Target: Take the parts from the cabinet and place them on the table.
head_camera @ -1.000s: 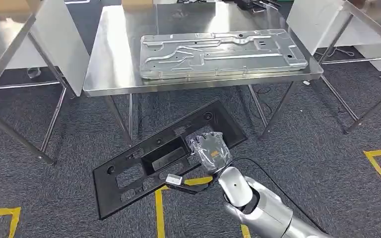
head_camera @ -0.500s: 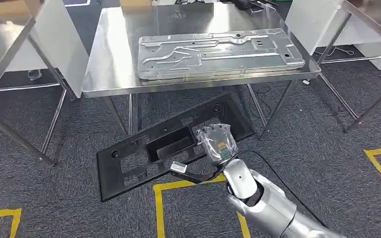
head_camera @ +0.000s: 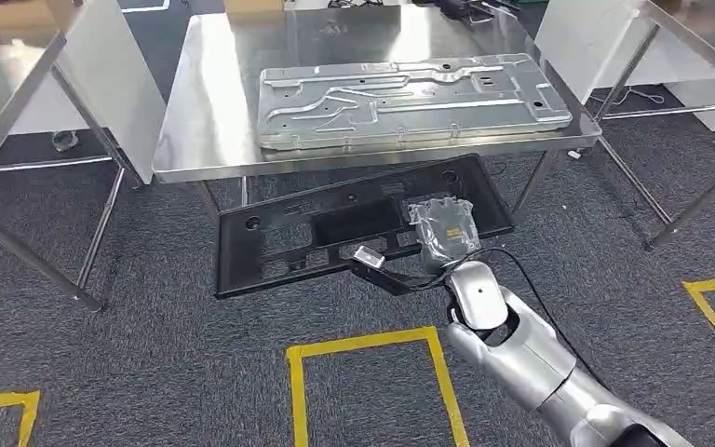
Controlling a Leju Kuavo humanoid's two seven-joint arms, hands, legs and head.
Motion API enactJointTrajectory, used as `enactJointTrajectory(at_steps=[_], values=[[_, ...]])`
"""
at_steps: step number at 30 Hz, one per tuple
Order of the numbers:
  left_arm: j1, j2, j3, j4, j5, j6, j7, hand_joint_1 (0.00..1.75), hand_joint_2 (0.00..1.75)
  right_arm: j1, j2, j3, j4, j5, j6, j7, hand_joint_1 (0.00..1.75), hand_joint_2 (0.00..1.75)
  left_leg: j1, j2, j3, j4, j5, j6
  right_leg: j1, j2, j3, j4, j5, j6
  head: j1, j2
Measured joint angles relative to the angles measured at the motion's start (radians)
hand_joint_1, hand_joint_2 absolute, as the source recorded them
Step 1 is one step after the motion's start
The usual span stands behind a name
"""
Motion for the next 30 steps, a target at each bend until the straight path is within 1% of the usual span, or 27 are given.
enactJointTrajectory(at_steps=[5, 6, 8, 9, 10, 11, 12, 13, 14, 15, 16, 17, 18, 19, 20, 21, 22, 23, 24, 25, 26, 27, 28, 29, 30], values=[[-0.001, 0.004, 0.0, 0.0, -0.004, -0.012, -0.001, 0.0, 1.75, -0.001, -0.002, -0.001, 0.029, -0.013, 0.0, 0.001, 1.75, 1.75, 0.0, 0.0, 0.0, 0.0, 0.0, 0.0, 0.0, 0.0, 0.0, 0.0, 0.0, 0.0, 0.0, 0.0], [-0.002, 0.008, 0.0, 0.0, -0.005, -0.013, -0.002, 0.0, 1.75, -0.001, -0.003, -0.001, 0.034, -0.015, 0.0, 0.003, 1.75, 1.75, -0.003, 0.0, -0.001, 0.004, -0.003, 0.003, -0.002, 0.0, 0.0, -0.002, 0.001, 0.002, 0.0, 0.0], [-0.001, 0.014, 0.0, 0.0, -0.005, -0.014, -0.004, 0.0, 1.75, 0.0, -0.004, -0.001, 0.042, -0.021, 0.0, 0.007, 1.75, 1.75, -0.005, 0.0, -0.001, 0.004, -0.004, 0.005, -0.005, -0.001, 0.001, -0.003, 0.001, 0.003, 0.0, 0.0], [-0.001, 0.016, 0.0, 0.0, -0.005, -0.014, -0.004, 0.0, 1.75, 0.001, -0.005, -0.001, 0.045, -0.021, 0.0, 0.008, 1.75, 1.75, -0.007, 0.0, -0.001, 0.004, -0.004, 0.007, -0.007, -0.002, 0.001, -0.003, 0.002, 0.005, 0.0, 0.0], [-0.001, 0.017, 0.0, 0.0, -0.006, -0.014, -0.004, 0.0, 1.75, 0.001, -0.007, -0.001, 0.046, -0.015, 0.003, 0.015, 1.75, 1.75, -0.01, 0.0, -0.002, 0.004, -0.004, 0.01, -0.01, -0.003, 0.001, -0.004, 0.003, 0.009, 0.0, 0.0], [-0.001, 0.018, 0.0, 0.0, -0.009, -0.014, -0.005, 0.0, 1.75, 0.001, -0.009, -0.001, 0.046, -0.006, 0.005, 0.024, 1.75, 1.75, -0.013, 0.0, -0.001, 0.001, -0.006, 0.016, -0.012, -0.004, 0.003, -0.009, 0.002, 0.013, 0.0, 0.0], [-0.001, 0.018, 0.0, 0.0, -0.014, -0.016, -0.005, 0.0, 1.75, 0.001, -0.011, -0.002, 0.045, 0.002, 0.009, 0.034, 1.75, 1.75, -0.012, 0.0, 0.008, -0.011, -0.002, 0.022, -0.011, -0.005, 0.007, -0.011, -0.001, 0.019, 0.0, 0.0], [0.001, 0.018, 0.0, 0.0, -0.019, -0.019, -0.005, 0.0, 1.75, 0.005, -0.021, -0.005, 0.044, 0.011, 0.012, 0.047, 1.75, 1.75, -0.002, 0.0, 0.023, -0.024, 0.003, 0.028, -0.015, -0.002, 0.006, 0.008, -0.012, 0.018, 0.0, 0.0], [0.0, 0.018, 0.0, 0.0, -0.024, -0.021, -0.001, 0.0, 1.75, 0.006, -0.024, -0.005, 0.042, 0.022, 0.015, 0.058, 1.75, 1.75, -0.001, 0.0, 0.029, -0.03, 0.003, 0.031, -0.011, 0.006, -0.018, 0.061, -0.042, 0.015, 0.001, 0.0], [-0.002, 0.018, 0.0, 0.0, -0.03, -0.023, 0.005, 0.0, 1.75, 0.006, -0.033, -0.005, 0.039, 0.032, 0.02, 0.069, 1.75, 1.75, -0.002, 0.0, 0.032, -0.03, 0.002, 0.037, -0.01, 0.012, -0.063, 0.155, -0.086, 0.014, 0.0, 0.0], [-0.002, 0.018, 0.0, 0.0, -0.034, -0.025, 0.008, 0.0, 1.75, 0.009, -0.042, -0.005, 0.036, 0.035, 0.022, 0.077, 1.75, 1.75, -0.004, -0.001, 0.034, -0.03, -0.002, 0.041, -0.01, 0.016, -0.107, 0.24, -0.122, 0.015, 0.001, 0.0], [-0.002, 0.018, 0.0, 0.0, -0.037, -0.026, 0.015, 0.0, 1.75, 0.014, -0.053, -0.006, 0.034, 0.04, 0.028, 0.08, 1.75, 1.75, -0.004, -0.003, 0.036, -0.03, -0.004, 0.041, -0.01, 0.019, -0.149, 0.314, -0.145, 0.016, 0.0, 0.0], [-0.001, 0.018, 0.0, 0.0, -0.04, -0.026, 0.017, 0.0, 1.75, 0.02, -0.062, -0.006, 0.034, 0.04, 0.03, 0.083, 1.75, 1.75, -0.004, -0.007, 0.039, -0.03, -0.007, 0.039, -0.01, 0.02, -0.169, 0.338, -0.139, 0.017, 0.001, 0.0], [0.001, 0.018, -0.001, 0.0, -0.044, -0.028, 0.017, 0.0, 1.75, 0.026, -0.07, -0.006, 0.033, 0.04, 0.031, 0.085, 1.75, 1.75, -0.001, -0.01, 0.044, -0.029, -0.01, 0.034, -0.012, 0.019, -0.163, 0.308, -0.11, 0.017, 0.001, 0.0], [0.0, 0.018, -0.001, 0.0, -0.05, -0.028, 0.018, 0.0, 1.75, 0.032, -0.078, -0.009, 0.027, 0.039, 0.031, 0.091, 1.75, 1.75, 0.002, -0.014, 0.049, -0.027, -0.016, 0.027, -0.015, 0.019, -0.133, 0.235, -0.062, 0.019, 0.0, 0.0], [-0.001, 0.018, -0.001, 0.0, -0.054, -0.028, 0.018, 0.0, 1.75, 0.035, -0.088, -0.011, 0.018, 0.039, 0.031, 0.094, 1.75, 1.75, 0.006, -0.016, 0.055, -0.023, -0.023, 0.02, -0.018, 0.019, -0.09, 0.136, -0.007, 0.023, 0.001, 0.0], [-0.004, 0.019, -0.001, 0.0, -0.057, -0.028, 0.021, 0.0, 1.75, 0.039, -0.098, -0.016, 0.01, 0.039, 0.031, 0.097, 1.75, 1.75, 0.004, -0.017, 0.057, -0.017, -0.034, 0.008, -0.025, 0.02, -0.05, 0.042, 0.034, 0.03, 0.001, 0.0], [-0.007, 0.025, -0.001, 0.0, -0.06, -0.027, 0.022, 0.0, 1.75, 0.037, -0.108, -0.021, 0.004, 0.039, 0.032, 0.101, 1.75, 1.75, -0.002, -0.018, 0.054, -0.009, -0.042, -0.002, -0.016, 0.03, -0.042, 0.032, 0.014, 0.024, 0.001, 0.0], [-0.012, 0.026, -0.001, 0.0, -0.064, -0.028, 0.026, 0.0, 1.75, 0.04, -0.111, -0.027, -0.006, 0.039, 0.035, 0.106, 1.75, 1.75, -0.004, -0.02, 0.054, -0.01, -0.042, -0.005, -0.019, 0.03, -0.047, 0.033, 0.015, 0.007, 0.0, 0.0], [-0.013, 0.026, -0.001, 0.0, -0.066, -0.028, 0.029, 0.0, 1.75, 0.042, -0.118, -0.029, -0.01, 0.039, 0.039, 0.109, 1.75, 1.75, -0.002, -0.021, 0.055, -0.014, -0.042, -0.006, -0.016, 0.029, -0.047, 0.035, 0.012, 0.002, 0.0, 0.0], [-0.013, 0.027, -0.001, 0.0, -0.068, -0.028, 0.034, 0.0, 1.75, 0.044, -0.125, -0.03, -0.014, 0.04, 0.041, 0.109, 1.75, 1.75, 0.001, -0.022, 0.059, -0.022, -0.04, -0.009, -0.011, 0.029, -0.048, 0.037, 0.008, -0.008, 0.0, 0.0], [-0.013, 0.028, -0.002, 0.0, -0.07, -0.028, 0.034, 0.0, 1.75, 0.045, -0.13, -0.031, -0.02, 0.041, 0.043, 0.111, 1.75, 1.75, 0.005, -0.021, 0.061, -0.02, -0.044, -0.014, -0.011, 0.028, -0.046, 0.037, 0.009, -0.017, 0.0, 0.0], [-0.015, 0.029, -0.002, 0.0, -0.071, -0.029, 0.034, 0.0, 1.75, 0.047, -0.134, -0.034, -0.027, 0.041, 0.043, 0.112, 1.75, 1.75, 0.007, -0.012, 0.052, -0.002, -0.053, -0.017, -0.013, 0.028, -0.041, 0.035, 0.006, -0.025, 0.0, 0.0], [-0.019, 0.031, -0.002, 0.0, -0.072, -0.029, 0.034, 0.0, 1.75, 0.047, -0.136, -0.038, -0.032, 0.042, 0.044, 0.113, 1.75, 1.75, 0.007, -0.004, 0.029, 0.047, -0.073, -0.018, -0.011, 0.028, -0.038, 0.035, 0.003, -0.03, 0.0, 0.0], [-0.026, 0.031, -0.002, 0.0, -0.074, -0.029, 0.034, 0.0, 1.75, 0.047, -0.138, -0.045, -0.036, 0.042, 0.044, 0.114, 1.75, 1.75, 0.006, -0.004, -0.015, 0.131, -0.105, -0.018, -0.01, 0.028, -0.034, 0.035, 0.0, -0.035, 0.0, 0.0]])
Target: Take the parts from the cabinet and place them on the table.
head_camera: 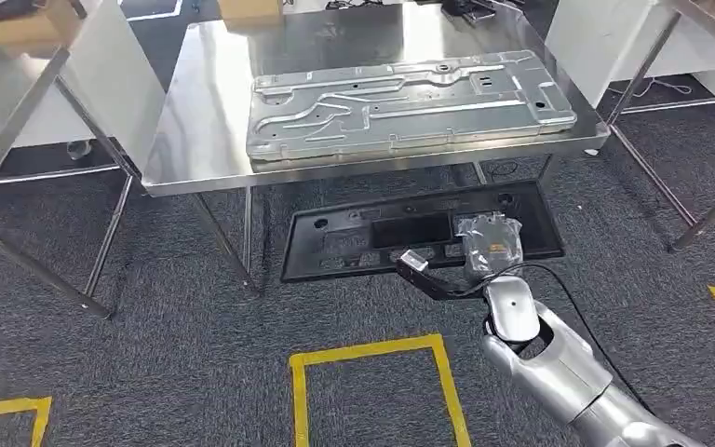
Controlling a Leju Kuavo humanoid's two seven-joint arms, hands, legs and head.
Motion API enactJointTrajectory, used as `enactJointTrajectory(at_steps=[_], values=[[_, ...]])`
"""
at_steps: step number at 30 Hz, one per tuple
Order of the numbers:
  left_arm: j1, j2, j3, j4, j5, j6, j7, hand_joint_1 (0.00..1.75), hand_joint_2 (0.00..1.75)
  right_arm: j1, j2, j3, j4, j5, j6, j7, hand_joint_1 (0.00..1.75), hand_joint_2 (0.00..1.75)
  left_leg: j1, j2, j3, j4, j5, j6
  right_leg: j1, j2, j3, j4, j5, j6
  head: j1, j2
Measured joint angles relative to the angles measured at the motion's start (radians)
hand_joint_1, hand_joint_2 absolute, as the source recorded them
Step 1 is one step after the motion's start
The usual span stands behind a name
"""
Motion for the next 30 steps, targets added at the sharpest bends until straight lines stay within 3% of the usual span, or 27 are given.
enactJointTrajectory(at_steps=[2, 3, 4, 5, 7, 8, 9, 10, 12, 13, 14, 16, 17, 18, 19, 20, 22, 23, 24, 25, 28, 30], values=[[-0.008, 0.002, 0.0, 0.0, -0.002, 0.0, 0.0, 0.0, 1.75, 0.006, -0.007, -0.005, -0.006, 0.0, 0.0, 0.001, 1.75, 1.75, -0.005, 0.0, -0.1, 0.17, -0.05, 0.002, 0.005, 0.003, 0.01, 0.0, -0.009, -0.01, 0.0, 0.0], [-0.009, 0.003, 0.0, 0.0, -0.004, 0.0, -0.001, 0.0, 1.75, 0.013, -0.009, -0.005, -0.008, 0.001, -0.001, 0.001, 1.75, 1.75, -0.006, 0.0, -0.134, 0.209, -0.045, 0.004, 0.007, 0.003, 0.018, 0.0, -0.016, -0.016, 0.0, 0.0], [-0.01, 0.003, 0.0, 0.0, -0.006, 0.0, -0.002, 0.0, 1.75, 0.018, -0.011, -0.006, -0.012, 0.001, -0.002, 0.002, 1.75, 1.75, -0.008, 0.0, -0.141, 0.192, -0.016, 0.009, 0.01, 0.003, 0.028, 0.0, -0.024, -0.017, 0.0, 0.0], [-0.01, 0.003, 0.0, 0.0, -0.008, 0.0, -0.003, 0.0, 1.75, 0.02, -0.013, -0.008, -0.016, 0.001, -0.003, 0.001, 1.75, 1.75, -0.011, 0.0, -0.123, 0.128, 0.036, 0.016, 0.013, 0.005, 0.04, 0.0, -0.032, -0.018, 0.0, 0.0], [-0.015, 0.005, 0.0, 0.0, -0.011, 0.0, -0.003, 0.0, 1.75, 0.019, -0.015, -0.015, -0.026, 0.0, -0.006, 0.002, 1.75, 1.75, -0.022, 0.001, -0.059, -0.056, 0.15, 0.043, 0.019, 0.006, 0.065, -0.001, -0.048, -0.017, 0.0, 0.0], [-0.016, 0.013, 0.0, 0.0, -0.012, 0.0, -0.003, 0.0, 1.75, 0.019, -0.018, -0.022, -0.031, 0.0, -0.008, 0.002, 1.75, 1.75, -0.032, 0.005, -0.036, -0.102, 0.161, 0.065, 0.016, 0.005, 0.068, -0.004, -0.055, -0.015, 0.001, 0.0], [-0.02, 0.012, 0.0, -0.001, -0.013, -0.003, -0.004, 0.0, 1.75, 0.014, -0.021, -0.028, -0.035, -0.001, -0.012, 0.005, 1.75, 1.75, -0.034, 0.008, -0.024, -0.117, 0.152, 0.065, 0.028, 0.01, 0.069, -0.003, -0.06, -0.008, 0.001, 0.0], [-0.026, 0.013, 0.0, -0.001, -0.015, -0.002, -0.003, 0.0, 1.75, 0.013, -0.025, -0.033, -0.04, -0.001, -0.015, 0.007, 1.75, 1.75, -0.034, 0.009, -0.023, -0.12, 0.147, 0.059, 0.02, 0.008, 0.067, -0.003, -0.061, -0.005, 0.001, 0.0], [-0.026, 0.014, 0.0, -0.001, -0.018, -0.003, -0.003, 0.0, 1.75, 0.01, -0.027, -0.042, -0.052, 0.0, -0.017, 0.012, 1.75, 1.75, -0.037, 0.005, -0.021, -0.126, 0.142, 0.057, 0.018, 0.005, 0.073, -0.011, -0.067, 0.004, 0.001, 0.0], [-0.025, 0.014, 0.0, -0.001, -0.019, -0.003, -0.003, 0.0, 1.75, 0.007, -0.029, -0.048, -0.06, 0.0, -0.017, 0.012, 1.75, 1.75, -0.024, 0.007, -0.006, -0.144, 0.143, 0.057, 0.019, 0.005, 0.079, -0.01, -0.078, 0.01, 0.0, 0.0], [-0.026, 0.015, 0.0, -0.001, -0.019, -0.003, -0.003, 0.0, 1.75, 0.006, -0.033, -0.058, -0.067, 0.0, -0.019, 0.013, 1.75, 1.75, -0.026, 0.004, 0.006, -0.151, 0.141, 0.058, 0.02, 0.002, 0.072, 0.022, -0.09, 0.016, 0.002, 0.0], [-0.031, 0.017, -0.001, -0.001, -0.022, -0.003, -0.003, 0.0, 1.75, 0.0, -0.037, -0.068, -0.081, -0.002, -0.026, 0.016, 1.75, 1.75, -0.023, 0.005, 0.012, -0.151, 0.134, 0.067, 0.019, 0.001, -0.019, 0.18, -0.156, 0.022, 0.002, 0.0], [-0.031, 0.017, -0.001, -0.001, -0.023, -0.003, -0.002, 0.0, 1.75, 0.001, -0.041, -0.072, -0.085, -0.004, -0.027, 0.016, 1.75, 1.75, -0.023, 0.004, 0.015, -0.151, 0.13, 0.067, 0.017, 0.001, -0.07, 0.261, -0.177, 0.026, 0.002, 0.0], [-0.029, 0.017, -0.001, -0.001, -0.023, -0.003, 0.0, 0.0, 1.75, 0.002, -0.042, -0.073, -0.09, -0.006, -0.028, 0.016, 1.75, 1.75, -0.021, 0.003, 0.02, -0.151, 0.125, 0.066, 0.015, 0.001, -0.107, 0.309, -0.18, 0.029, 0.002, 0.0], [-0.026, 0.017, -0.001, -0.001, -0.023, -0.003, 0.003, 0.0, 1.75, 0.004, -0.044, -0.074, -0.092, -0.011, -0.029, 0.017, 1.75, 1.75, -0.018, 0.001, 0.026, -0.15, 0.12, 0.063, 0.012, 0.0, -0.122, 0.309, -0.158, 0.033, 0.002, 0.0], [-0.023, 0.017, -0.001, -0.001, -0.023, -0.003, 0.004, 0.0, 1.75, 0.007, -0.047, -0.078, -0.095, -0.012, -0.03, 0.018, 1.75, 1.75, -0.014, -0.002, 0.034, -0.149, 0.113, 0.056, 0.007, 0.0, -0.112, 0.262, -0.11, 0.038, 0.002, 0.0], [-0.02, 0.019, -0.001, -0.001, -0.021, -0.003, 0.01, 0.0, 1.75, 0.006, -0.051, -0.085, -0.104, -0.013, -0.034, 0.019, 1.75, 1.75, 0.0, -0.006, 0.048, -0.135, 0.093, 0.037, -0.008, -0.002, -0.047, 0.081, 0.011, 0.058, 0.002, 0.0], [-0.021, 0.031, -0.001, 0.0, -0.021, -0.003, 0.011, 0.0, 1.75, 0.008, -0.056, -0.087, -0.104, -0.016, -0.039, 0.019, 1.75, 1.75, -0.006, -0.007, 0.046, -0.127, 0.082, 0.024, -0.013, 0.003, -0.027, 0.039, 0.011, 0.073, 0.002, 0.0], [-0.024, 0.036, -0.001, 0.0, -0.022, -0.002, 0.016, 0.0, 1.75, 0.002, -0.058, -0.087, -0.107, -0.024, -0.048, 0.018, 1.75, 1.75, -0.009, -0.011, 0.038, -0.11, 0.072, 0.017, -0.012, 0.016, -0.032, 0.03, 0.008, 0.055, 0.002, 0.0], [-0.024, 0.037, -0.001, 0.0, -0.027, 0.003, 0.019, 0.0, 1.75, 0.004, -0.058, -0.09, -0.113, -0.031, -0.054, 0.016, 1.75, 1.75, -0.01, -0.011, 0.038, -0.114, 0.073, 0.015, -0.011, 0.014, -0.035, 0.037, 0.006, 0.037, 0.001, 0.0], [-0.019, 0.044, -0.001, 0.0, -0.032, 0.007, 0.013, 0.0, 1.75, 0.005, -0.059, -0.095, -0.114, -0.027, -0.054, 0.01, 1.75, 1.75, -0.001, -0.014, 0.042, -0.116, 0.067, 0.009, -0.006, 0.011, -0.033, 0.04, -0.001, 0.013, 0.001, 0.0], [-0.026, 0.044, -0.001, 0.0, -0.033, 0.007, 0.002, 0.0, 1.75, 0.002, -0.058, -0.1, -0.114, -0.021, -0.058, 0.004, 1.75, 1.75, -0.003, -0.004, -0.001, -0.024, 0.026, 0.008, -0.004, 0.011, -0.028, 0.039, -0.004, 0.004, 0.001, 0.0]])
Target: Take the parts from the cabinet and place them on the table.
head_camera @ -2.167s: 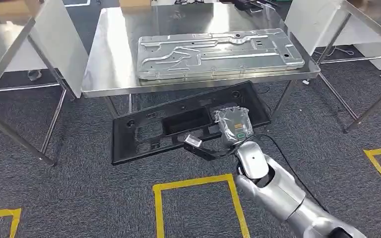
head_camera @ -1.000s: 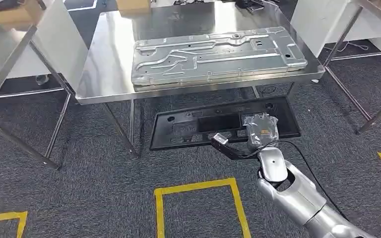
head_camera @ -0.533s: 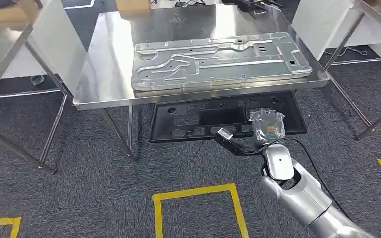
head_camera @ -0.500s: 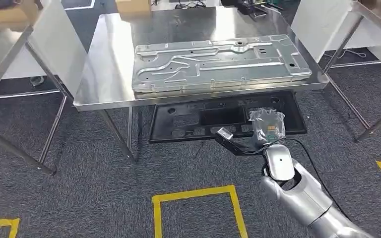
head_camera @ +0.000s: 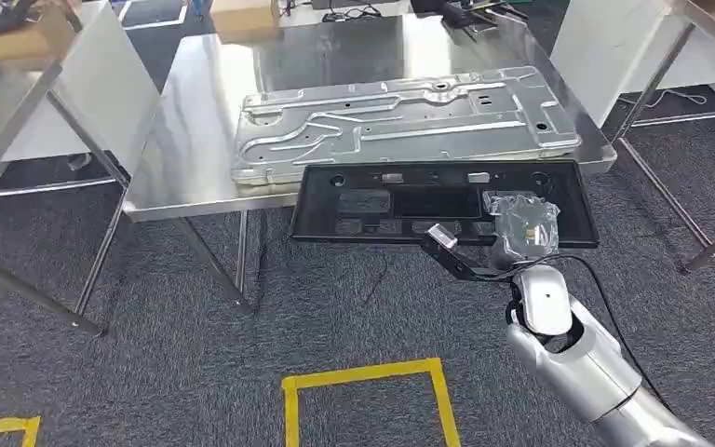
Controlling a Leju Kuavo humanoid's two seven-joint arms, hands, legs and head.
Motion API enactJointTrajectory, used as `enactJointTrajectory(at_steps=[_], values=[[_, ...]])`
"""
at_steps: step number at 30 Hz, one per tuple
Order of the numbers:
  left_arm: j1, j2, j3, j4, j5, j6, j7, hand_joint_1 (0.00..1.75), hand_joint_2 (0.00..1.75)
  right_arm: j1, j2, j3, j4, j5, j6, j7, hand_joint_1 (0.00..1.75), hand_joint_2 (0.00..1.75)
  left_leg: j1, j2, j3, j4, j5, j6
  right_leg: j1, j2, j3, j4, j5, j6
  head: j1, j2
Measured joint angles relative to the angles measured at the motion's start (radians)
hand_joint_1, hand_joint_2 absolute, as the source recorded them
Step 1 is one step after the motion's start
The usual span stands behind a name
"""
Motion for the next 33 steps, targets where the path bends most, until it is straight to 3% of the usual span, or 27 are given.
enactJointTrajectory(at_steps=[2, 3, 4, 5, 6, 7, 8, 9, 10, 11, 12, 13, 14, 15, 17, 18, 19, 20, 22, 23, 25, 27, 28, 30, 31, 32, 33], values=[[-0.009, 0.0, 0.0, 0.0, -0.006, 0.0, -0.004, 0.0, 1.75, 0.003, 0.002, -0.002, 0.0, 0.0, -0.017, -0.008, 1.75, 1.75, -0.002, 0.002, -0.1, 0.183, -0.064, 0.001, 0.007, -0.001, 0.003, 0.0, -0.006, -0.008, 0.0, 0.0], [-0.01, 0.0, 0.0, 0.0, -0.01, -0.001, -0.004, 0.0, 1.75, 0.005, 0.003, -0.002, 0.0, 0.0, -0.021, -0.014, 1.75, 1.75, -0.004, 0.003, -0.143, 0.251, -0.077, 0.005, 0.013, -0.001, 0.007, 0.0, -0.01, -0.013, 0.0, 0.0], [-0.01, -0.001, 0.0, 0.0, -0.014, -0.001, -0.003, 0.0, 1.75, 0.008, 0.005, -0.002, 0.0, 0.0, -0.021, -0.015, 1.75, 1.75, -0.009, 0.003, -0.161, 0.26, -0.064, 0.013, 0.018, 0.0, 0.013, 0.0, -0.014, -0.017, 0.0, 0.0], [-0.011, 0.0, 0.0, 0.0, -0.015, -0.001, 0.0, 0.0, 1.75, 0.01, 0.005, -0.002, 0.0, 0.001, -0.021, -0.016, 1.75, 1.75, -0.015, 0.003, -0.154, 0.224, -0.03, 0.024, 0.024, 0.0, 0.02, 0.0, -0.019, -0.02, 0.0, 0.0], [-0.011, 0.0, 0.0, 0.0, -0.016, 0.0, 0.003, 0.0, 1.75, 0.01, 0.006, -0.002, 0.0, 0.003, -0.021, -0.017, 1.75, 1.75, -0.023, 0.003, -0.128, 0.154, 0.02, 0.04, 0.031, 0.0, 0.03, 0.0, -0.024, -0.022, 0.0, 0.0], [-0.012, 0.0, 0.0, 0.0, -0.017, -0.001, 0.009, 0.0, 1.75, 0.009, 0.008, -0.002, 0.0, 0.003, -0.021, -0.018, 1.75, 1.75, -0.035, 0.002, -0.089, 0.055, 0.078, 0.062, 0.037, 0.0, 0.041, -0.001, -0.031, -0.024, 0.0, 0.0], [-0.012, 0.007, 0.0, 0.0, -0.019, -0.001, 0.014, 0.0, 1.75, 0.009, 0.009, -0.003, 0.0, 0.005, -0.021, -0.018, 1.75, 1.75, -0.054, 0.003, -0.058, -0.039, 0.121, 0.095, 0.036, 0.0, 0.049, -0.004, -0.037, -0.026, 0.0, 0.0], [-0.013, 0.01, 0.0, -0.001, -0.022, -0.003, 0.018, 0.0, 1.75, 0.006, 0.009, -0.003, 0.0, 0.009, -0.021, -0.017, 1.75, 1.75, -0.053, 0.012, -0.035, -0.043, 0.107, 0.109, 0.046, 0.001, 0.047, -0.004, -0.042, -0.022, 0.001, 0.0], [-0.015, 0.011, 0.0, -0.002, -0.024, -0.003, 0.019, 0.0, 1.75, 0.006, 0.008, -0.003, 0.0, 0.009, -0.021, -0.018, 1.75, 1.75, -0.057, 0.01, -0.026, -0.076, 0.102, 0.099, 0.036, 0.003, 0.044, -0.005, -0.042, -0.021, 0.0, 0.0], [-0.013, 0.012, 0.0, -0.002, -0.025, -0.003, 0.02, 0.0, 1.75, 0.007, 0.009, -0.004, 0.0, 0.01, -0.022, -0.018, 1.75, 1.75, -0.058, 0.01, -0.029, -0.076, 0.1, 0.091, 0.034, 0.002, 0.046, -0.008, -0.042, -0.019, 0.001, 0.0], [-0.011, 0.017, 0.0, -0.002, -0.026, -0.003, 0.02, 0.0, 1.75, 0.01, 0.012, -0.004, 0.0, 0.011, -0.024, -0.018, 1.75, 1.75, -0.066, 0.007, -0.027, -0.078, 0.099, 0.092, 0.03, 0.0, 0.047, -0.011, -0.044, -0.016, -0.002, 0.0], [-0.01, 0.016, 0.0, -0.002, -0.027, -0.003, 0.019, 0.0, 1.75, 0.008, 0.014, -0.005, 0.0, 0.012, -0.025, -0.018, 1.75, 1.75, -0.058, 0.008, -0.014, -0.096, 0.099, 0.091, 0.038, 0.001, 0.056, -0.018, -0.046, -0.007, 0.0, 0.0], [-0.006, 0.016, 0.0, -0.002, -0.029, -0.003, 0.019, 0.0, 1.75, 0.015, 0.012, -0.007, 0.0, 0.014, -0.025, -0.019, 1.75, 1.75, -0.047, 0.009, 0.007, -0.116, 0.104, 0.081, 0.036, -0.006, 0.06, -0.004, -0.056, -0.003, 0.0, 0.0], [-0.006, 0.016, 0.0, -0.002, -0.032, -0.003, 0.019, 0.0, 1.75, 0.015, 0.012, -0.007, 0.0, 0.017, -0.026, -0.019, 1.75, 1.75, -0.043, 0.008, 0.016, -0.125, 0.103, 0.082, 0.037, -0.007, 0.043, 0.037, -0.075, 0.003, 0.001, 0.0], [-0.006, 0.015, 0.0, -0.002, -0.033, -0.003, 0.02, 0.0, 1.75, 0.015, 0.012, -0.007, 0.0, 0.02, -0.027, -0.02, 1.75, 1.75, -0.039, 0.007, 0.023, -0.125, 0.097, 0.085, 0.033, -0.007, -0.047, 0.193, -0.138, 0.012, 0.001, 0.0], [-0.003, 0.012, 0.0, -0.003, -0.033, -0.003, 0.021, 0.0, 1.75, 0.02, 0.012, -0.007, 0.0, 0.021, -0.027, -0.019, 1.75, 1.75, -0.037, 0.006, 0.026, -0.125, 0.093, 0.084, 0.029, -0.007, -0.092, 0.26, -0.155, 0.016, 0.001, 0.0], [0.0, 0.009, 0.0, -0.003, -0.033, -0.003, 0.024, 0.0, 1.75, 0.025, 0.012, -0.007, 0.0, 0.021, -0.024, -0.018, 1.75, 1.75, -0.034, 0.005, 0.031, -0.124, 0.089, 0.081, 0.026, -0.008, -0.123, 0.293, -0.147, 0.022, 0.001, 0.0], [0.003, 0.005, 0.0, -0.004, -0.033, -0.003, 0.026, 0.0, 1.75, 0.031, 0.012, -0.007, 0.0, 0.021, -0.024, -0.019, 1.75, 1.75, -0.03, 0.002, 0.037, -0.123, 0.083, 0.076, 0.022, -0.009, -0.122, 0.266, -0.111, 0.027, 0.001, 0.0], [0.007, -0.002, 0.0, -0.006, -0.032, -0.003, 0.026, 0.0, 1.75, 0.031, 0.012, -0.007, 0.0, 0.022, -0.021, -0.017, 1.75, 1.75, -0.022, 0.0, 0.055, -0.118, 0.067, 0.062, 0.012, -0.012, -0.061, 0.104, -0.002, 0.041, 0.001, 0.0], [0.006, -0.003, 0.0, -0.006, -0.033, -0.003, 0.026, 0.0, 1.75, 0.03, 0.012, -0.007, 0.0, 0.022, -0.021, -0.017, 1.75, 1.75, -0.021, 0.0, 0.058, -0.112, 0.058, 0.055, 0.007, -0.015, -0.031, 0.03, 0.038, 0.047, 0.001, 0.0], [0.006, -0.003, 0.0, -0.006, -0.033, -0.003, 0.026, 0.0, 1.75, 0.03, 0.012, -0.007, 0.0, 0.022, -0.021, -0.017, 1.75, 1.75, -0.021, 0.0, 0.058, -0.112, 0.058, 0.055, 0.007, -0.015, -0.031, 0.03, 0.038, 0.047, 0.001, 0.0], [0.006, -0.003, 0.0, -0.006, -0.033, -0.003, 0.026, 0.0, 1.75, 0.03, 0.011, -0.007, 0.0, 0.022, -0.021, -0.016, 1.75, 1.75, -0.025, -0.001, 0.057, -0.109, 0.052, 0.048, 0.002, -0.016, -0.019, -0.01, 0.048, 0.053, 0.002, 0.0], [0.003, -0.002, 0.0, -0.007, -0.033, -0.003, 0.027, 0.0, 1.75, 0.024, 0.01, -0.007, 0.0, 0.022, -0.021, -0.016, 1.75, 1.75, -0.032, -0.001, 0.049, -0.093, 0.04, 0.041, 0.004, -0.006, -0.012, -0.019, 0.035, 0.045, 0.002, 0.0], [-0.001, -0.004, 0.0, -0.007, -0.037, -0.003, 0.027, 0.0, 1.75, 0.022, 0.014, -0.007, 0.0, 0.022, -0.01, -0.019, 1.75, 1.75, -0.027, -0.001, 0.051, -0.097, 0.036, 0.036, 0.006, -0.004, -0.017, -0.014, 0.028, 0.011, 0.0, 0.0], [-0.002, -0.005, 0.0, -0.007, -0.037, -0.003, 0.024, 0.0, 1.75, 0.018, 0.019, -0.007, 0.0, 0.023, -0.009, -0.021, 1.75, 1.75, -0.023, 0.002, 0.044, -0.081, 0.028, 0.03, 0.005, -0.004, -0.013, -0.016, 0.027, 0.004, 0.0, 0.0], [-0.005, -0.005, 0.0, -0.007, -0.037, -0.003, 0.02, 0.0, 1.75, 0.013, 0.021, -0.007, 0.0, 0.024, -0.008, -0.021, 1.75, 1.75, -0.022, 0.004, 0.027, -0.036, 0.005, 0.024, 0.004, -0.004, -0.009, -0.017, 0.024, -0.002, 0.0, 0.0], [-0.011, -0.006, 0.0, -0.007, -0.036, -0.003, 0.017, 0.0, 1.75, 0.012, 0.024, -0.007, 0.0, 0.024, -0.007, -0.021, 1.75, 1.75, -0.02, 0.005, -0.009, 0.036, -0.027, 0.019, 0.004, -0.004, -0.007, -0.017, 0.021, -0.007, 0.0, 0.0]])
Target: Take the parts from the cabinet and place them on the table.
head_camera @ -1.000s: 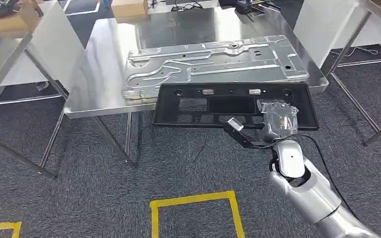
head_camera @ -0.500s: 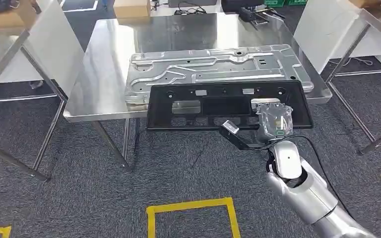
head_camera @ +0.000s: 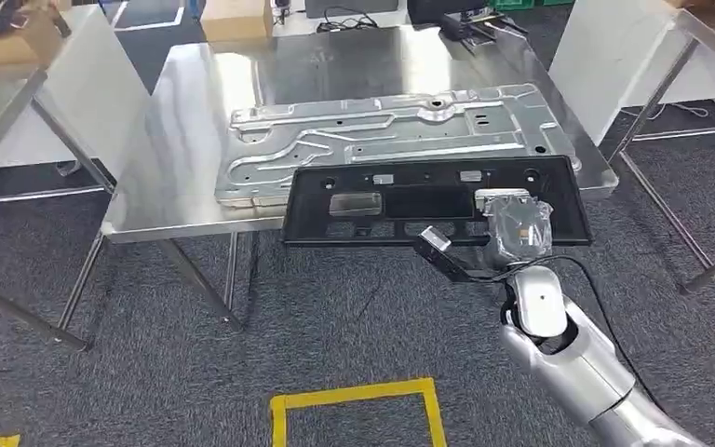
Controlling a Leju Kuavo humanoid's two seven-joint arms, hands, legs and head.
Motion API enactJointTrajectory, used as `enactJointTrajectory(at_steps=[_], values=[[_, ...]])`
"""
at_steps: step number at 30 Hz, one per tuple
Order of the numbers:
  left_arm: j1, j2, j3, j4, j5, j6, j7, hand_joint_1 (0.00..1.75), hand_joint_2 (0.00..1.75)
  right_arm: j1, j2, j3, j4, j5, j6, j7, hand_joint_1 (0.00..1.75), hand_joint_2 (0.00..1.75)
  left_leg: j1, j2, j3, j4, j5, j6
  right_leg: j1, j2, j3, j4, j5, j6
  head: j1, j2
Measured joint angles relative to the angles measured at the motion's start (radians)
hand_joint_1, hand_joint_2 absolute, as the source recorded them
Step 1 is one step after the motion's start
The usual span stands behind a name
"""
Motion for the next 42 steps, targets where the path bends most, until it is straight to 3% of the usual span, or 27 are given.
enactJointTrajectory(at_steps=[2, 3, 4, 7, 8, 11, 12, 13, 14, 17, 18, 19, 20, 22, 23, 24, 27, 29, 30, 32, 33, 34, 35, 38, 39, 40, 42], values=[[-0.007, 0.0, 0.0, 0.0, 0.002, 0.0, -0.001, 0.0, 1.75, 0.0, 0.003, 0.0, 0.0, 0.0, 0.003, 0.0, 1.75, 1.75, 0.002, 0.0, -0.093, 0.164, -0.054, -0.006, 0.001, -0.001, 0.004, 0.0, -0.005, -0.005, 0.0, 0.0], [-0.007, -0.002, 0.0, 0.0, 0.002, -0.001, -0.001, 0.0, 1.75, 0.001, 0.004, 0.001, 0.002, 0.0, 0.005, 0.0, 1.75, 1.75, 0.002, 0.0, -0.127, 0.208, -0.056, -0.006, 0.001, -0.001, 0.008, 0.0, -0.01, -0.006, 0.0, 0.0], [-0.007, -0.002, 0.0, 0.0, 0.002, -0.002, -0.001, 0.0, 1.75, 0.001, 0.005, 0.002, 0.002, 0.0, 0.006, -0.001, 1.75, 1.75, 0.002, 0.0, -0.132, 0.193, -0.033, -0.003, 0.001, 0.0, 0.013, 0.0, -0.013, -0.004, 0.0, 0.0], [-0.008, -0.002, 0.0, 0.0, -0.001, -0.003, 0.003, 0.0, 1.75, -0.002, 0.01, 0.002, 0.002, 0.001, 0.008, -0.003, 1.75, 1.75, -0.001, 0.0, -0.041, -0.053, 0.123, 0.018, 0.002, 0.001, 0.038, 0.0, -0.03, 0.002, 0.0, 0.0], [-0.008, -0.001, 0.0, 0.0, -0.002, -0.003, 0.006, 0.0, 1.75, -0.005, 0.009, 0.002, 0.002, 0.003, 0.008, -0.003, 1.75, 1.75, -0.007, 0.0, -0.015, -0.11, 0.133, 0.027, 0.002, 0.001, 0.043, -0.003, -0.035, 0.006, 0.0, 0.0], [-0.006, -0.001, 0.0, 0.0, 0.001, -0.003, 0.014, 0.0, 1.75, -0.008, 0.013, 0.002, 0.002, 0.003, 0.011, -0.004, 1.75, 1.75, -0.021, -0.003, -0.017, -0.121, 0.119, 0.037, 0.0, -0.003, 0.043, -0.014, -0.036, 0.029, 0.0, 0.0], [-0.005, -0.002, 0.0, 0.0, 0.004, -0.002, 0.016, 0.0, 1.75, -0.009, 0.013, 0.002, 0.002, 0.003, 0.012, -0.004, 1.75, 1.75, -0.022, -0.005, -0.01, -0.127, 0.12, 0.041, 0.0, -0.004, 0.049, -0.023, -0.034, 0.036, 0.0, 0.0], [-0.004, -0.001, 0.0, 0.0, 0.008, 0.0, 0.015, 0.0, 1.75, -0.009, 0.014, 0.001, 0.002, 0.002, 0.011, -0.004, 1.75, 1.75, -0.007, -0.005, 0.01, -0.151, 0.129, 0.047, 0.005, -0.006, 0.056, -0.027, -0.043, 0.043, 0.0, 0.0], [-0.003, -0.002, 0.0, 0.0, 0.01, 0.002, 0.013, 0.0, 1.75, -0.008, 0.011, 0.0, 0.002, 0.0, 0.011, -0.004, 1.75, 1.75, -0.011, -0.008, 0.026, -0.165, 0.129, 0.049, 0.007, -0.01, 0.056, -0.003, -0.052, 0.043, 0.001, 0.0], [-0.003, -0.002, 0.0, 0.0, 0.013, 0.001, 0.012, 0.0, 1.75, -0.006, 0.012, 0.002, 0.003, -0.003, 0.011, -0.004, 1.75, 1.75, -0.016, -0.009, 0.042, -0.165, 0.119, 0.063, 0.01, -0.009, -0.071, 0.223, -0.138, 0.041, 0.001, 0.0], [-0.002, -0.003, 0.0, 0.0, 0.012, 0.001, 0.012, 0.0, 1.75, -0.002, 0.012, 0.002, 0.003, -0.003, 0.011, -0.004, 1.75, 1.75, -0.02, -0.01, 0.046, -0.165, 0.115, 0.068, 0.011, -0.009, -0.109, 0.276, -0.143, 0.04, 0.001, 0.0], [0.0, -0.003, 0.0, 0.0, 0.012, 0.0, 0.012, 0.0, 1.75, 0.003, 0.011, 0.004, 0.005, -0.003, 0.011, -0.004, 1.75, 1.75, -0.025, -0.014, 0.052, -0.165, 0.11, 0.07, 0.014, -0.009, -0.125, 0.282, -0.125, 0.037, 0.001, 0.0], [0.003, -0.003, 0.0, 0.0, 0.01, 0.0, 0.012, 0.0, 1.75, 0.006, 0.01, 0.005, 0.006, -0.003, 0.011, -0.004, 1.75, 1.75, -0.03, -0.016, 0.06, -0.165, 0.105, 0.071, 0.018, -0.009, -0.114, 0.236, -0.082, 0.031, 0.001, 0.0], [0.008, -0.005, 0.0, 0.0, 0.003, 0.0, 0.012, 0.0, 1.75, 0.003, 0.009, 0.004, 0.007, -0.003, 0.011, -0.004, 1.75, 1.75, -0.042, -0.016, 0.08, -0.165, 0.092, 0.073, 0.031, -0.009, -0.039, 0.046, 0.032, 0.005, 0.001, 0.0], [0.008, -0.009, 0.0, 0.0, 0.002, 0.0, 0.012, 0.0, 1.75, 0.001, 0.01, 0.004, 0.007, -0.003, 0.011, -0.004, 1.75, 1.75, -0.04, -0.016, 0.084, -0.167, 0.087, 0.073, 0.042, -0.01, -0.011, -0.029, 0.054, -0.014, 0.001, 0.0], [0.006, -0.011, 0.0, -0.001, 0.001, 0.0, 0.013, 0.0, 1.75, 0.0, 0.011, 0.005, 0.007, -0.004, 0.011, -0.004, 1.75, 1.75, -0.051, -0.015, 0.08, -0.164, 0.081, 0.068, 0.041, -0.021, 0.0, -0.039, 0.044, -0.017, 0.0, 0.0], [0.006, -0.011, 0.0, -0.001, -0.006, 0.0, 0.018, 0.0, 1.75, 0.0, 0.013, 0.005, 0.008, -0.005, 0.011, -0.004, 1.75, 1.75, -0.043, -0.013, 0.081, -0.166, 0.075, 0.059, 0.046, -0.019, 0.0, -0.045, 0.04, -0.023, 0.0, 0.0], [0.008, -0.01, 0.0, -0.002, -0.016, 0.001, 0.02, 0.0, 1.75, 0.0, 0.014, 0.004, 0.008, -0.005, 0.011, -0.004, 1.75, 1.75, -0.048, -0.01, 0.078, -0.144, 0.055, 0.044, 0.024, -0.016, 0.02, -0.064, 0.043, -0.024, 0.0, 0.0], [0.006, -0.01, 0.0, -0.002, -0.018, 0.002, 0.018, 0.0, 1.75, 0.0, 0.013, 0.004, 0.008, -0.005, 0.011, -0.004, 1.75, 1.75, -0.04, -0.01, 0.049, -0.089, 0.028, 0.031, 0.02, -0.016, 0.023, -0.064, 0.04, -0.03, 0.0, 0.0], [0.006, -0.01, 0.0, -0.002, -0.019, 0.005, 0.02, 0.0, 1.75, 0.003, 0.016, 0.005, 0.008, -0.006, 0.011, -0.002, 1.75, 1.75, -0.014, -0.009, -0.052, 0.094, -0.041, 0.005, 0.011, -0.016, 0.026, -0.064, 0.035, -0.03, 0.0, 0.0], [0.007, -0.01, 0.0, -0.002, -0.019, 0.005, 0.021, 0.0, 1.75, 0.006, 0.016, 0.005, 0.009, -0.007, 0.011, -0.001, 1.75, 1.75, -0.003, -0.009, -0.092, 0.157, -0.055, -0.007, 0.005, -0.014, 0.028, -0.063, 0.032, -0.025, 0.0, 0.0], [0.01, -0.01, 0.0, -0.002, -0.021, 0.005, 0.022, 0.0, 1.75, 0.011, 0.015, 0.005, 0.011, -0.011, 0.011, -0.001, 1.75, 1.75, 0.01, -0.007, -0.112, 0.174, -0.043, -0.018, 0.0, -0.012, 0.031, -0.063, 0.028, -0.019, 0.0, 0.0], [0.011, -0.01, 0.0, -0.002, -0.023, 0.004, 0.022, 0.0, 1.75, 0.015, 0.015, 0.005, 0.011, -0.012, 0.011, 0.002, 1.75, 1.75, 0.02, -0.005, -0.104, 0.139, -0.009, -0.03, -0.006, -0.01, 0.036, -0.063, 0.023, -0.012, 0.0, 0.0], [0.007, -0.01, 0.0, -0.002, -0.033, 0.004, 0.022, 0.0, 1.75, 0.017, 0.015, 0.005, 0.011, -0.012, 0.011, 0.002, 1.75, 1.75, 0.045, 0.008, 0.01, -0.134, 0.137, -0.06, -0.019, -0.007, 0.05, -0.047, 0.0, 0.02, -0.001, 0.0], [0.004, -0.015, 0.0, -0.003, -0.033, 0.004, 0.022, 0.0, 1.75, 0.016, 0.014, 0.005, 0.011, -0.013, 0.011, 0.005, 1.75, 1.75, 0.035, 0.002, 0.017, -0.143, 0.115, -0.058, -0.012, -0.005, 0.046, -0.042, -0.006, 0.031, -0.001, 0.0], [0.003, -0.014, 0.0, -0.003, -0.033, 0.004, 0.024, 0.0, 1.75, 0.016, 0.013, 0.005, 0.011, -0.013, 0.012, 0.008, 1.75, 1.75, 0.035, -0.002, 0.014, -0.14, 0.115, -0.038, -0.01, -0.004, 0.044, -0.043, -0.006, 0.037, 0.002, 0.0], [0.006, -0.014, 0.0, -0.003, -0.036, 0.002, 0.025, 0.0, 1.75, 0.02, 0.012, 0.005, 0.011, -0.013, 0.012, 0.01, 1.75, 1.75, 0.028, -0.003, 0.011, -0.13, 0.106, -0.02, -0.013, -0.004, 0.051, -0.051, -0.007, 0.047, 0.002, 0.0]])
